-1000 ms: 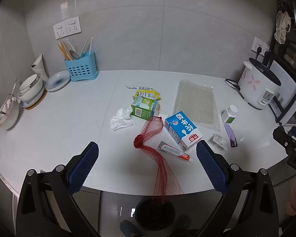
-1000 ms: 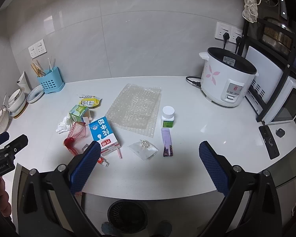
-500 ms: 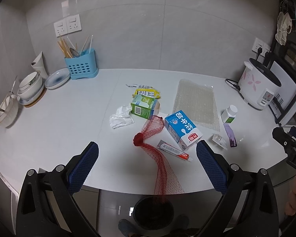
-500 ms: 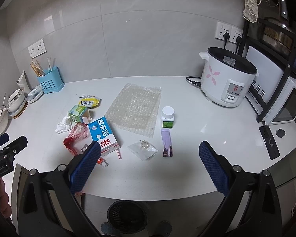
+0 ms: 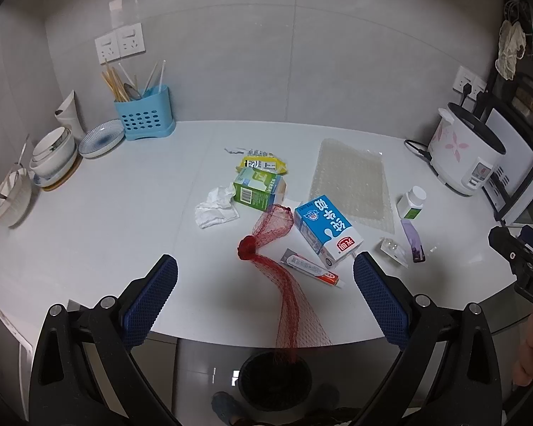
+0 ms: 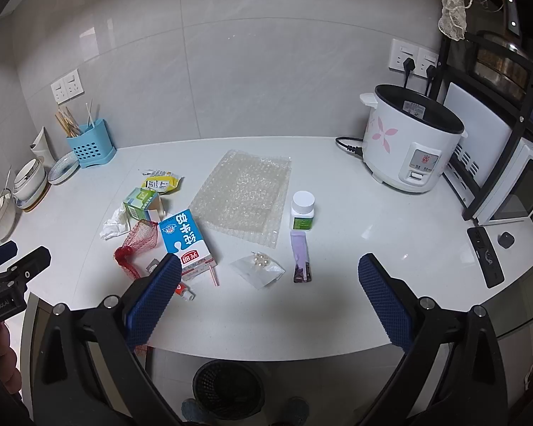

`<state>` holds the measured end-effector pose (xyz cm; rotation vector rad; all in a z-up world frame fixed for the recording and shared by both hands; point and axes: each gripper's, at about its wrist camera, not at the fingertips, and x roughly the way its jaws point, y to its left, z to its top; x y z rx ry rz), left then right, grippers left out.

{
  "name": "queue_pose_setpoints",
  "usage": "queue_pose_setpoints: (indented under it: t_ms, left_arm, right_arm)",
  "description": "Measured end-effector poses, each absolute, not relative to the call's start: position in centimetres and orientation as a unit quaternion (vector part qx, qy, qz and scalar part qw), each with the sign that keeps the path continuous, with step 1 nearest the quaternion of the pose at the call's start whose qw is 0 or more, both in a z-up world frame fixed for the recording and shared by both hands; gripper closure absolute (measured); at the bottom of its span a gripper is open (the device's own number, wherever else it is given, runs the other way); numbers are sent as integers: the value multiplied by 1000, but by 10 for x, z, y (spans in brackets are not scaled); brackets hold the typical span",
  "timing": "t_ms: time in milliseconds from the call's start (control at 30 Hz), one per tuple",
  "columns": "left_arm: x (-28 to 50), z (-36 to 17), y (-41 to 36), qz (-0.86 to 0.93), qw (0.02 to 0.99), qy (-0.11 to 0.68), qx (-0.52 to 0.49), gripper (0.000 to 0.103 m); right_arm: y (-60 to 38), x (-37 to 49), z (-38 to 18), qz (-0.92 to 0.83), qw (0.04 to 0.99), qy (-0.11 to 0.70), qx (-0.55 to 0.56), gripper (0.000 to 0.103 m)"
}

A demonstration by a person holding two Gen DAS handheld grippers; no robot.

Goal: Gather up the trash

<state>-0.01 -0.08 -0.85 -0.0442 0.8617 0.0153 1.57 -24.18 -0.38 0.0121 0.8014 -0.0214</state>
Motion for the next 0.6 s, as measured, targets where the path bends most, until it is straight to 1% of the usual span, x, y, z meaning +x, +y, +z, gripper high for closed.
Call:
queue_pose_setpoints:
  t_ms: [600]
  left_arm:
    - [5, -11, -5, -4, 904, 427, -22, 6]
  right_arm:
    - [-243, 17, -7, -13, 919, 393, 4, 7]
